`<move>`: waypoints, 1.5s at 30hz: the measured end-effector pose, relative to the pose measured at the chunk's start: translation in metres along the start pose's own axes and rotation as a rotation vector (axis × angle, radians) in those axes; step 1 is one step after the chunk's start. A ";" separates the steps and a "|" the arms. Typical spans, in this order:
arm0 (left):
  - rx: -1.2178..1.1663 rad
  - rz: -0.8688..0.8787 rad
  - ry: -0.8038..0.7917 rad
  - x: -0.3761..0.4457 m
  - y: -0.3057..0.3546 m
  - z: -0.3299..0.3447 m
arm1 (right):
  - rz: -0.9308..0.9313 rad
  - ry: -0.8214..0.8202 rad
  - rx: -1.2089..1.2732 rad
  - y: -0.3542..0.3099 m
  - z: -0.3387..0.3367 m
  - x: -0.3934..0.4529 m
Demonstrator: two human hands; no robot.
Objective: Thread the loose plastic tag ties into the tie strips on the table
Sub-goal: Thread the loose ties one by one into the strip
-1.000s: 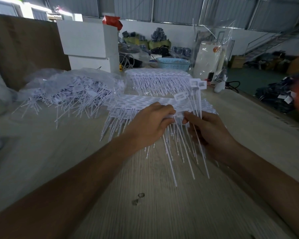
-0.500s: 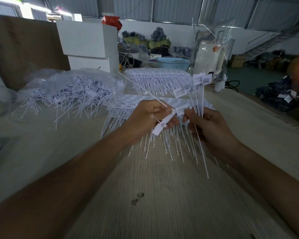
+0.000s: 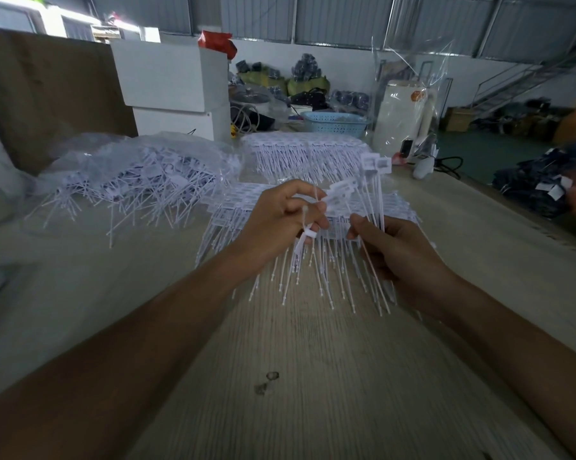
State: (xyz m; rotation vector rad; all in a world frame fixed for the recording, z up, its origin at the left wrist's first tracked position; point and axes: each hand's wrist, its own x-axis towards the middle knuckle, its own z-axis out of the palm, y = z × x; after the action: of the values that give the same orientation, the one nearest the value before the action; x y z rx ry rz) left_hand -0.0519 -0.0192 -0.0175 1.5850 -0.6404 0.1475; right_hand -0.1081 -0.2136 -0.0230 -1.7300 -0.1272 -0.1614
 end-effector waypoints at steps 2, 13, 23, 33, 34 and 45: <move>-0.018 0.005 0.026 0.001 0.000 -0.002 | 0.014 -0.031 -0.036 -0.001 0.001 -0.001; -0.065 -0.017 0.010 0.002 -0.003 -0.004 | 0.170 -0.240 0.113 -0.001 0.004 -0.002; 0.938 0.331 -0.088 0.000 -0.020 -0.016 | 0.145 -0.291 -0.039 0.000 0.004 -0.006; 0.752 0.264 0.065 0.000 -0.011 -0.011 | 0.012 -0.025 0.044 0.000 -0.006 0.004; 0.766 0.278 0.060 -0.001 -0.010 -0.009 | 0.018 -0.001 0.054 0.001 -0.007 0.005; 0.732 0.518 -0.081 -0.009 -0.006 0.016 | -0.136 -0.149 -0.031 -0.001 0.003 -0.003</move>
State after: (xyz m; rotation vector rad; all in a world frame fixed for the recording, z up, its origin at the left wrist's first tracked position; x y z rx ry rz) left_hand -0.0612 -0.0320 -0.0292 2.0885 -1.1372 0.7769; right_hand -0.1113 -0.2109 -0.0228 -1.7641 -0.3544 -0.1349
